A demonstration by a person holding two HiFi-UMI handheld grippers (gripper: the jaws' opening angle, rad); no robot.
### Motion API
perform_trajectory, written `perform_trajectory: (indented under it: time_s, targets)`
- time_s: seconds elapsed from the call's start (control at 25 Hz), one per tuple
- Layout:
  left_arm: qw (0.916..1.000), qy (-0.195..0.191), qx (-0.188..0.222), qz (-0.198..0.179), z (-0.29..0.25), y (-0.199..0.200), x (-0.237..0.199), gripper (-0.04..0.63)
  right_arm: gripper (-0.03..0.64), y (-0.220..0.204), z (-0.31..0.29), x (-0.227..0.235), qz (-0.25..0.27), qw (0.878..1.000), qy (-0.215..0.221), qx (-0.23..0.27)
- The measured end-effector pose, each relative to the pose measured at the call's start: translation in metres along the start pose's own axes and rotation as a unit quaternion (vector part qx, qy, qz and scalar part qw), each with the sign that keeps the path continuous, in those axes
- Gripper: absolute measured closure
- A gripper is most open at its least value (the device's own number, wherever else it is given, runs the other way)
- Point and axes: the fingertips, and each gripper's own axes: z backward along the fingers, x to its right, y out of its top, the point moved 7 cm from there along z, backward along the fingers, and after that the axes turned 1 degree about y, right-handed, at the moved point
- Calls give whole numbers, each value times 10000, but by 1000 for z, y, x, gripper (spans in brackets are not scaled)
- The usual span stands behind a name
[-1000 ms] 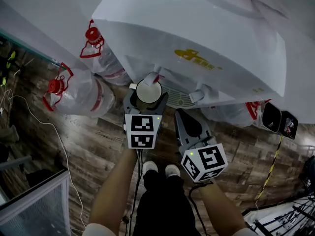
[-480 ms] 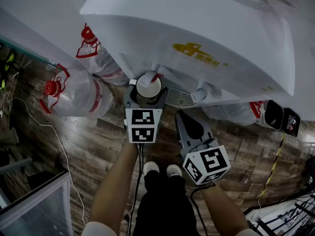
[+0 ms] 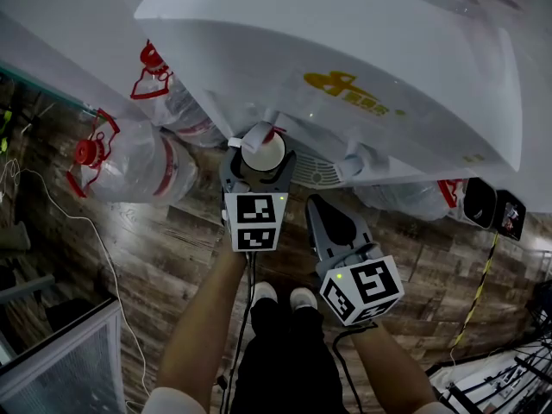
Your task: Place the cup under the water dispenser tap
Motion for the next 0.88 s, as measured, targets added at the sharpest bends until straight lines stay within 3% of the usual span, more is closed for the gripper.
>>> perform_trajectory:
  time_s: [0.48, 0.88]
  targets:
    - [9998, 175, -3, -53, 3, 1, 2, 163, 597, -3, 2, -5, 6, 10000, 52, -67]
    - [9993, 271, -189, 183, 23, 0, 3, 163, 595, 11, 15, -8, 108, 9999, -4, 18]
